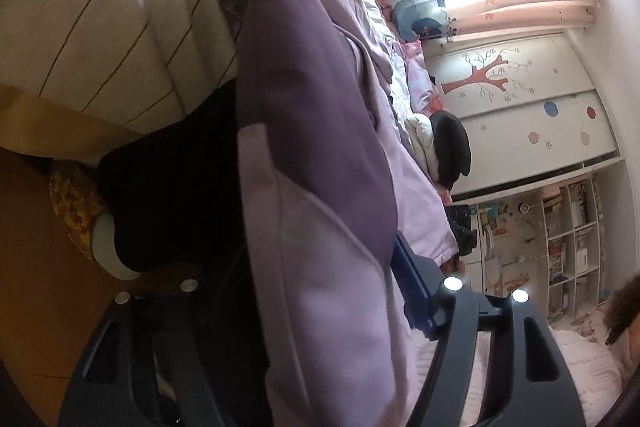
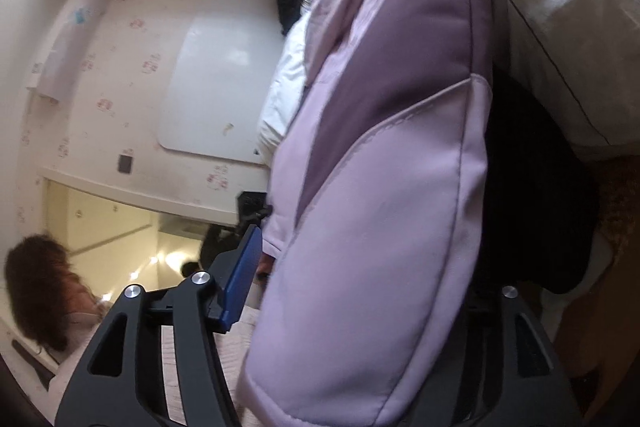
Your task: Fold large clothes
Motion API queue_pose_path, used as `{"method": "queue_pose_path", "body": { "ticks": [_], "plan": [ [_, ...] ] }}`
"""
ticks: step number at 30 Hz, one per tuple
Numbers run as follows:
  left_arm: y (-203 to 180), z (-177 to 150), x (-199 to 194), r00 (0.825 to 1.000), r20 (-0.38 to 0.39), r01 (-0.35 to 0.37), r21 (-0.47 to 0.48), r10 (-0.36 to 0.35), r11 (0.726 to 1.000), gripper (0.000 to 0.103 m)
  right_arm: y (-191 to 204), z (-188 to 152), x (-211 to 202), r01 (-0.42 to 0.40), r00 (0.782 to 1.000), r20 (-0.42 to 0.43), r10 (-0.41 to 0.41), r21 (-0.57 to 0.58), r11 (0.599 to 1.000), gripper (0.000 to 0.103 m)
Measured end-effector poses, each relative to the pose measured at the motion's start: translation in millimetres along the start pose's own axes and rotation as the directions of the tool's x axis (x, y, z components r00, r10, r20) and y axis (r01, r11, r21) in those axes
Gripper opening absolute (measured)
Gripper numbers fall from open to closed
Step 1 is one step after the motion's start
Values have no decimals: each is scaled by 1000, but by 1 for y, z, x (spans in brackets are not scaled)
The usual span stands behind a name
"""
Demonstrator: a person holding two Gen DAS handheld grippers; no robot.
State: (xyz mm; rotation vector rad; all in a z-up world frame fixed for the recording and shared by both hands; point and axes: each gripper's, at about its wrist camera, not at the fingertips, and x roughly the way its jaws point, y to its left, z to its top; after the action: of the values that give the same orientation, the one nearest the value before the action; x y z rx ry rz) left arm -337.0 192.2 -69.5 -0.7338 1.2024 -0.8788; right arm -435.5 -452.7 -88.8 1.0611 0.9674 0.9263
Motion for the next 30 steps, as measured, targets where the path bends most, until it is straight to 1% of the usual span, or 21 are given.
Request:
{"method": "queue_pose_path", "body": {
  "ticks": [1,2,6,9,11,12,13,14,15,16,17,20,21,22,23,24,25,26,27,29,30],
  "plan": [
    [-1,0,1,1000,6,3,5,-3,1000,67,0,1,-1,-7,1000,2,7,-3,1000,61],
    [6,-3,-3,1000,7,4,9,-4,1000,67,0,2,0,-8,1000,1,8,-2,1000,61],
    [2,-1,4,1000,5,6,11,-6,1000,67,3,4,-2,-17,1000,-1,17,-12,1000,61],
    [6,-2,1,1000,2,2,17,-2,1000,67,10,5,-2,-22,1000,14,23,-21,1000,61],
    [5,-3,0,1000,12,-2,28,1,1000,66,21,5,5,-26,999,27,27,-31,999,61],
    [4,-3,0,1000,15,-9,35,8,999,65,22,4,4,-24,999,33,25,-40,999,61],
    [4,-3,0,1000,15,-5,37,5,999,54,24,3,4,-17,999,39,19,-49,999,61],
    [2,-3,0,1000,11,11,43,-12,999,46,31,3,7,-13,999,44,16,-55,998,61],
    [-1,-3,1,1000,10,22,49,-23,999,32,31,1,7,-9,999,48,12,-62,998,61],
    [-3,-3,0,999,13,29,61,-30,998,26,33,0,6,9,999,49,-6,-77,997,57],
    [-8,-3,0,999,15,35,81,-36,996,24,37,-1,8,24,999,46,-20,-85,996,51],
    [-10,-2,-1,999,8,43,100,-44,994,22,38,-1,7,52,998,29,-50,-87,995,50],
    [-6,-2,0,999,-4,51,94,-50,994,24,37,-1,6,60,998,23,-58,-75,995,50],
    [-2,-2,2,998,-22,54,70,-53,996,38,36,-1,5,63,998,17,-62,-62,996,58],
    [2,-1,4,998,-36,51,53,-49,997,51,34,-2,3,69,998,13,-69,-49,996,71],
    [7,-1,5,999,-45,29,27,-27,999,78,34,-4,2,75,997,14,-74,-50,996,75],
    [10,-1,5,1000,-29,10,7,-10,1000,86,33,-6,-1,74,997,20,-73,-53,996,77],
    [12,-1,5,1000,-17,10,-11,-10,1000,86,32,-7,-2,67,998,26,-66,-52,996,77],
    [15,-1,7,1000,-15,27,-29,-27,999,86,30,-8,-4,62,998,34,-60,-56,997,77],
    [14,-1,13,1000,-7,26,-34,-26,999,86,30,-12,-3,53,998,43,-49,-79,996,75],
    [13,-2,15,1000,-11,22,-26,-22,999,71,33,-14,0,65,997,43,-61,-101,993,71]
  ]
}}
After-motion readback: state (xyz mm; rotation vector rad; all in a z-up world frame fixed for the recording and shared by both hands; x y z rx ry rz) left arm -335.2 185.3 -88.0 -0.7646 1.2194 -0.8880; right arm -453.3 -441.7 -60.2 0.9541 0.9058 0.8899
